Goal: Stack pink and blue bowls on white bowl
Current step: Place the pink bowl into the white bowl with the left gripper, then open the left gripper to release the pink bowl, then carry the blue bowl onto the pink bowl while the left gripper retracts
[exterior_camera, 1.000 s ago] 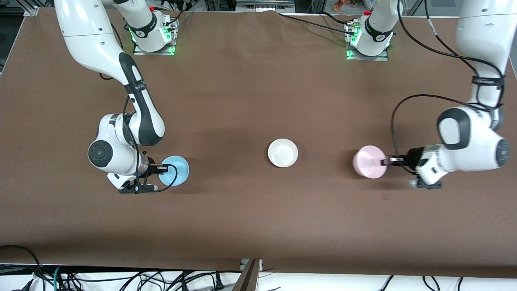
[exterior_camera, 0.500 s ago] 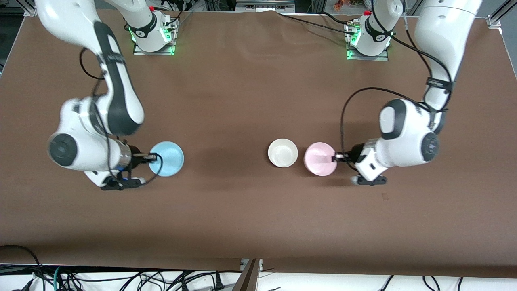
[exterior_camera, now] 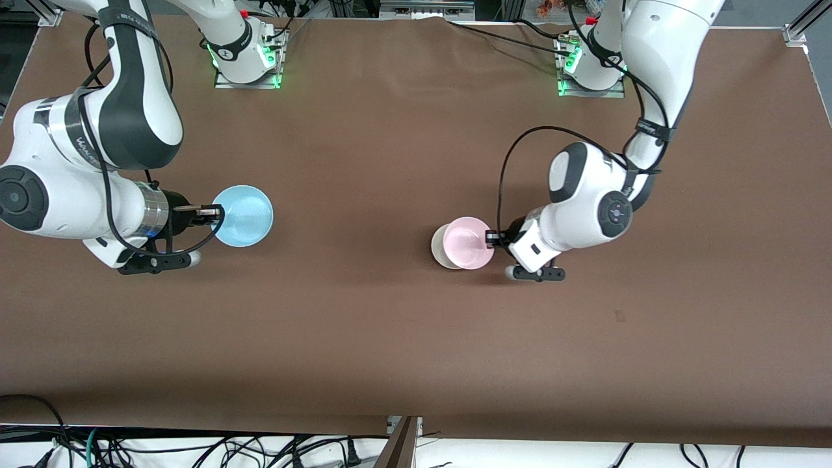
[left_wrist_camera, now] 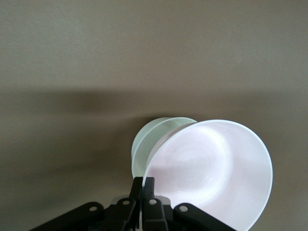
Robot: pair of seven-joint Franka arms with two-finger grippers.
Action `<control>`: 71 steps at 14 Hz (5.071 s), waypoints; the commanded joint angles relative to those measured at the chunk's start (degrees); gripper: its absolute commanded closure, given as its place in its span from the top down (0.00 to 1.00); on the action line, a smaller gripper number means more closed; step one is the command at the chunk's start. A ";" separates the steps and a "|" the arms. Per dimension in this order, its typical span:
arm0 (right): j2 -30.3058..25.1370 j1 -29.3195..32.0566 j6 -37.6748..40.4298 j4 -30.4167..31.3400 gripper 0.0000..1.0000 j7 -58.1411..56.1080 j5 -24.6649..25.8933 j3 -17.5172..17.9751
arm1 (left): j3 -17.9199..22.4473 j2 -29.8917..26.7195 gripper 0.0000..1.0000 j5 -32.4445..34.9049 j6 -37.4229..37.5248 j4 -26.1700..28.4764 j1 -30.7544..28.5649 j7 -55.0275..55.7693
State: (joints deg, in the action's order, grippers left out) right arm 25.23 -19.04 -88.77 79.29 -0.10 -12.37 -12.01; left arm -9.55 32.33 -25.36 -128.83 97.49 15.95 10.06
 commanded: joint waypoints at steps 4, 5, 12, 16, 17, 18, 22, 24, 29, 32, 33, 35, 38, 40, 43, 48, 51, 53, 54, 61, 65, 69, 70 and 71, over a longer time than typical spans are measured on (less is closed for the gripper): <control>0.53 -0.12 0.88 -1.24 0.00 1.76 0.42 0.32 | 0.50 1.59 0.00 4.26 -3.44 0.94 2.50 2.95; 0.53 -0.12 0.88 -1.33 0.00 2.72 0.33 0.49 | 0.50 1.86 0.00 4.26 -3.45 0.94 3.02 2.95; 0.53 -0.20 0.88 -1.33 0.00 2.91 0.33 0.67 | 0.50 3.09 0.00 10.15 -3.80 0.86 4.70 7.08; 0.53 -0.29 0.71 -1.33 0.00 4.14 0.25 0.67 | 0.50 3.27 0.00 10.24 -3.80 0.86 4.79 7.08; 0.53 -0.29 0.71 -1.33 0.00 4.14 0.33 0.67 | 0.50 3.53 0.00 10.24 -3.80 0.77 4.79 7.08; 0.53 -0.38 0.71 -1.33 0.00 4.23 0.25 0.67 | 0.50 3.53 0.00 10.15 -3.80 0.51 4.70 7.08; 0.53 -0.73 0.36 -1.33 0.00 4.23 0.24 0.67 | 0.59 3.79 0.00 10.15 -3.89 0.07 4.00 6.55; 0.53 -0.73 0.27 -1.51 0.00 4.23 0.24 0.67 | 0.59 4.32 0.00 10.06 -3.89 0.07 4.00 6.55; 0.53 -0.73 0.27 -2.03 0.00 4.23 0.24 0.67 | 0.59 5.64 0.00 9.98 -7.23 -0.02 4.00 6.64; 0.53 -0.82 0.18 -2.12 0.00 4.32 0.16 0.67 | 0.85 6.08 0.73 9.98 -7.23 -0.11 3.82 6.47; 0.61 -1.08 0.18 -2.12 0.00 4.58 -0.37 0.67 | 0.94 5.73 1.00 9.98 -7.14 -0.20 3.30 6.12; 0.61 -1.52 0.09 -2.21 0.00 6.77 -1.34 0.67 | 1.11 3.72 1.00 9.28 -5.92 -0.20 1.90 6.72; 1.05 -3.10 -0.17 -3.70 0.00 10.28 -1.69 0.76 | 2.42 -0.68 1.00 9.45 2.59 -0.20 -0.65 6.73; 1.67 -5.73 -2.44 -3.88 0.00 15.80 -3.18 1.54 | 4.45 -3.23 1.00 9.89 6.55 -0.20 -3.02 6.47; 3.86 -11.09 -8.67 -3.97 0.00 26.52 -3.27 3.04 | 8.22 -7.88 1.00 11.54 12.61 -0.11 -7.15 6.46; 12.64 -16.71 -26.06 -6.24 0.00 45.94 -3.10 9.98 | 8.85 -19.21 1.00 25.17 22.45 -0.29 -12.17 3.05; 18.79 -22.51 -32.67 -10.02 0.00 55.88 -2.57 9.81 | 8.59 -24.24 1.00 25.88 31.68 -3.17 -15.24 0.50; 22.13 -24.80 -37.50 -11.35 0.00 59.59 -2.39 9.64 | 8.67 -24.42 1.00 25.19 38.26 -8.87 -16.22 -2.58; 23.19 -25.25 -39.00 -11.44 0.00 59.86 -1.78 9.64 | 8.76 -24.42 1.00 25.01 41.00 -10.90 -16.31 -2.59; 26.01 -26.66 -39.90 -11.26 0.00 59.95 2.00 9.64 | 9.38 -24.78 1.00 24.83 47.00 -13.82 -16.92 -3.03; 26.54 -26.66 -40.95 -11.26 0.00 60.04 2.00 9.64 | 9.46 -23.37 1.00 23.07 46.91 -15.31 -17.98 -3.03; 27.07 -26.66 -42.01 -11.26 0.36 59.87 2.00 9.64 | 9.46 -22.66 1.00 22.81 46.91 -16.90 -18.59 -3.29; 26.72 -26.31 -41.92 -11.26 0.64 59.60 2.00 9.55 | 9.38 -22.23 1.00 22.46 46.91 -16.90 -18.94 -3.29; 26.37 -26.13 -41.75 -11.35 1.00 59.60 1.92 9.55 | 9.46 -22.05 1.00 20.89 46.91 -16.90 -19.12 -3.29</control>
State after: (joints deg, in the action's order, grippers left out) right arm 51.16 -45.22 -130.68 69.92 58.74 -11.28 -2.18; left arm 0.05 8.89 -1.80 -82.95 82.59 -2.00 8.30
